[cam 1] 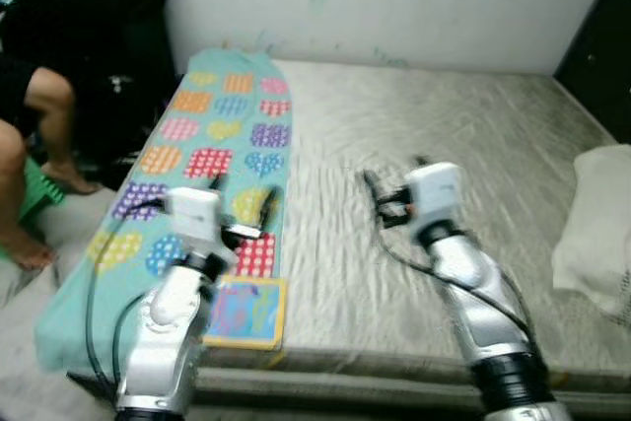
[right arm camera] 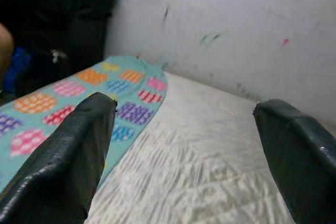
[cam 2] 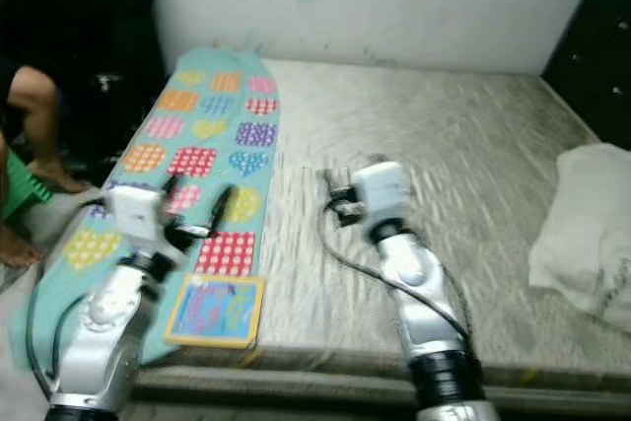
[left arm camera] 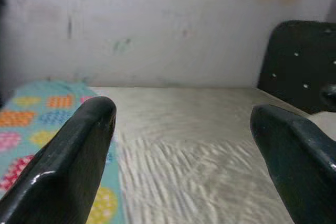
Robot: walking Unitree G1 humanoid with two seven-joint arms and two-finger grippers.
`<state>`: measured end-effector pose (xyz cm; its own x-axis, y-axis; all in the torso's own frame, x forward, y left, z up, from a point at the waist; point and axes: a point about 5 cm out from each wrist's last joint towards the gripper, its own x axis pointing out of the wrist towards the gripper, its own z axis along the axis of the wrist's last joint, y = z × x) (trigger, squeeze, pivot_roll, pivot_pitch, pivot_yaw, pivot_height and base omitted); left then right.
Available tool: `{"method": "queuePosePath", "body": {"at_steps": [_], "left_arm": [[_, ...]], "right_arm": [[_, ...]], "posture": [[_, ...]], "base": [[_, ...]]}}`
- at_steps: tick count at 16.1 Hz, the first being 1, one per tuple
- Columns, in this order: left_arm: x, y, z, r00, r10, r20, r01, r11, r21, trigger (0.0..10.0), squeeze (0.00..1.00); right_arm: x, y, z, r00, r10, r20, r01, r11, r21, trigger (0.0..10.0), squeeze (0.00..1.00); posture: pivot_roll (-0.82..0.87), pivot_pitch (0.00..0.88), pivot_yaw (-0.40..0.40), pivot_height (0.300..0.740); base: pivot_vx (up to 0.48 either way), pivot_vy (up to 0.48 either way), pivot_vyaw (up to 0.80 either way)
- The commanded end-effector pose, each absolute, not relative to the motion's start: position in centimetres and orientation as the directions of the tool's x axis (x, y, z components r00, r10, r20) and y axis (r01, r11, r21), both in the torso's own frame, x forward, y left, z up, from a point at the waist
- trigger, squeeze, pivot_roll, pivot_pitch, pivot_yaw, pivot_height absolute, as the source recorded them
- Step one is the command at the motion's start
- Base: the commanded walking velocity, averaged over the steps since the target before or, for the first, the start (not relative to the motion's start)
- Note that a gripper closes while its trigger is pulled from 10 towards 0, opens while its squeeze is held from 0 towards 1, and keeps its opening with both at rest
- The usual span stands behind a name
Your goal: Clean up the room
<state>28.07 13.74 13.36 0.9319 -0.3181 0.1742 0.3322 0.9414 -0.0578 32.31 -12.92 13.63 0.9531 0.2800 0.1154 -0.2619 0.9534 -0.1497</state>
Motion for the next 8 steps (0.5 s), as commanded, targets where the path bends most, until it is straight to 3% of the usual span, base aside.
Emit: {"method": "queuePosePath", "body": {"at_steps": [1,8], "left_arm": [[28.23,14.88,13.47,0.946,-0.281,0.162,0.291,0.956,-0.037,10.0,0.00],[28.33,15.06,13.30,0.954,-0.263,0.144,0.270,0.962,-0.030,10.0,0.00]], "right_arm": [[32.44,-11.60,14.23,0.939,0.317,0.135,-0.298,0.943,-0.145,10.0,0.00],[32.40,-11.56,14.15,0.939,0.319,0.132,-0.300,0.943,-0.142,10.0,0.00]], "posture": [[-0.03,0.000,-0.059,0.740],[-0.03,0.000,-0.060,0.740]], "base": [[0.000,0.000,0.00],[0.000,0.000,0.00]]}}
